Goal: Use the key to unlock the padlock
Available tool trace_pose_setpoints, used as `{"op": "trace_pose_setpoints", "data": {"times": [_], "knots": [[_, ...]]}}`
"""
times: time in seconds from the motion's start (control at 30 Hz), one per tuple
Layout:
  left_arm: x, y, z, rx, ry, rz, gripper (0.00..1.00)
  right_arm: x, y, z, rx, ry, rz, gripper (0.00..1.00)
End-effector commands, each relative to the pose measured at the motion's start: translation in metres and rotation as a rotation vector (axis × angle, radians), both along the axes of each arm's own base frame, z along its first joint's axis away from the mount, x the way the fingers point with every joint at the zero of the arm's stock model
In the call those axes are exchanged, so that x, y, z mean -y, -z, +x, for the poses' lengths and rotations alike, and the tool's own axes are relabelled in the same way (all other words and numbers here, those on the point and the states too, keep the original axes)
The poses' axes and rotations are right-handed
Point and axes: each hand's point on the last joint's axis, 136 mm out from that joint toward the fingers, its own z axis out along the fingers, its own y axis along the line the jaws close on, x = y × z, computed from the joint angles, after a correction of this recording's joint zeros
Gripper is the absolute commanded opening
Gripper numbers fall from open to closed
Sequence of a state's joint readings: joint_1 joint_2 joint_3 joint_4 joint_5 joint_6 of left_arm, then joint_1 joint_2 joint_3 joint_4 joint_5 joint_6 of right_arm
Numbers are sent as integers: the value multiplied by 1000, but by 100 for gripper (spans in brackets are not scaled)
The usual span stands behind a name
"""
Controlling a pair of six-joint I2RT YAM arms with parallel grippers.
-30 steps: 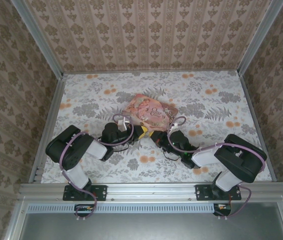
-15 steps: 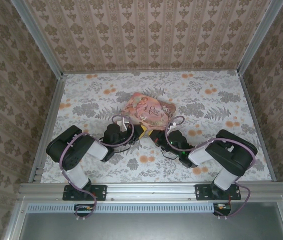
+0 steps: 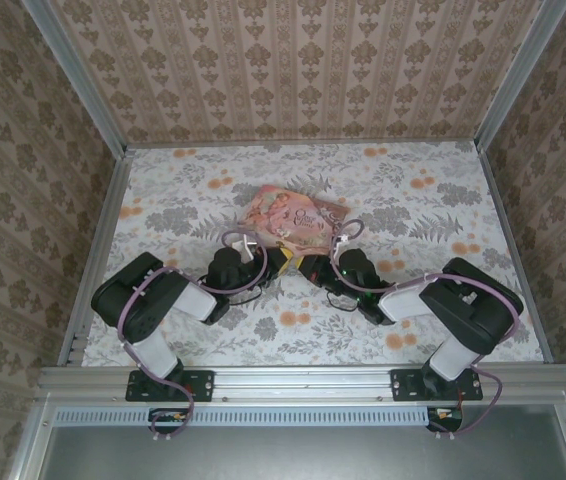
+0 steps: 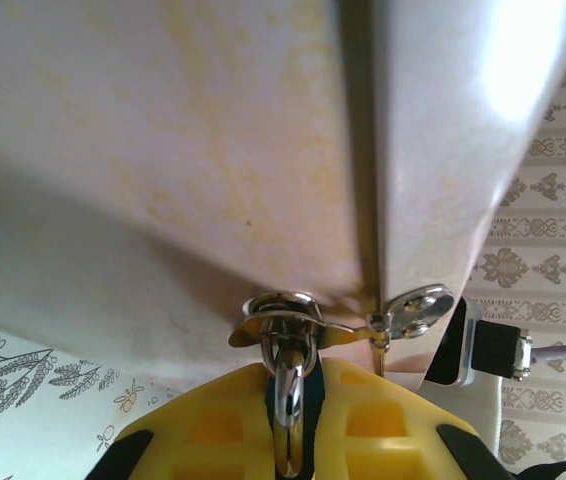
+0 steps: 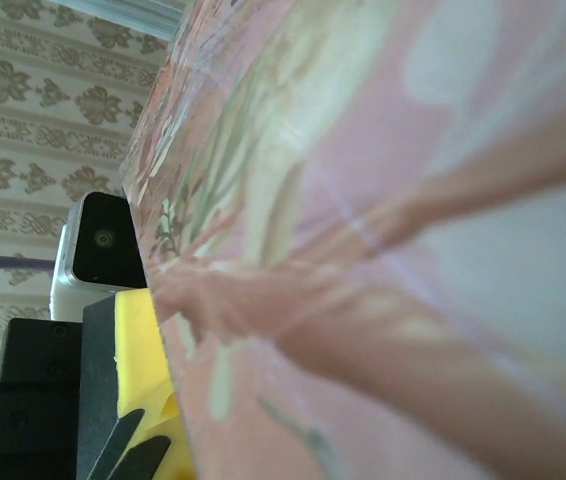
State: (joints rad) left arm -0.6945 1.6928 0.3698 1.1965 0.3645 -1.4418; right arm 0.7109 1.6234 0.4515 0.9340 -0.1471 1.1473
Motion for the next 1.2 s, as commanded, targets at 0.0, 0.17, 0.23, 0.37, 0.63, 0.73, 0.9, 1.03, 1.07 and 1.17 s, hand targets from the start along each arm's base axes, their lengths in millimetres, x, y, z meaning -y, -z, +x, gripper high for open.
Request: {"op": "trace_pose_setpoints", "data": {"times": [0.0,0.17,0.23,0.37,0.63,0.73,0.9,1.03,1.07,1.17], "knots": [[30,-45,-42,97,228,-119,0,-17,-17,1,54,-81,-11,0],[30,-43,-42,96,228,-116,0,-22,-28,6,-7,-51,200,0],[30,-43,-42,96,228,-115,0,-25,-39,10,-20,-42,318,0],[30,-43,-42,97,230,-116,0,-33,-48,15,-64,-54,412,0],[29,-42,-43,98,232,-111,0,-24,-46,25,-106,-40,433,0],[29,-42,-44,99,235,-111,0,-19,-42,29,-89,-51,386,0],[28,-40,-45,94,237,-108,0,-18,-35,25,-99,-66,245,0],[28,-37,-45,93,233,-101,0,-21,-46,25,-129,-59,329,0],[28,-37,-44,94,233,-101,0,-23,-48,25,-140,-56,358,0],[29,-37,-43,94,231,-100,0,-26,-47,26,-197,-31,433,0]]}}
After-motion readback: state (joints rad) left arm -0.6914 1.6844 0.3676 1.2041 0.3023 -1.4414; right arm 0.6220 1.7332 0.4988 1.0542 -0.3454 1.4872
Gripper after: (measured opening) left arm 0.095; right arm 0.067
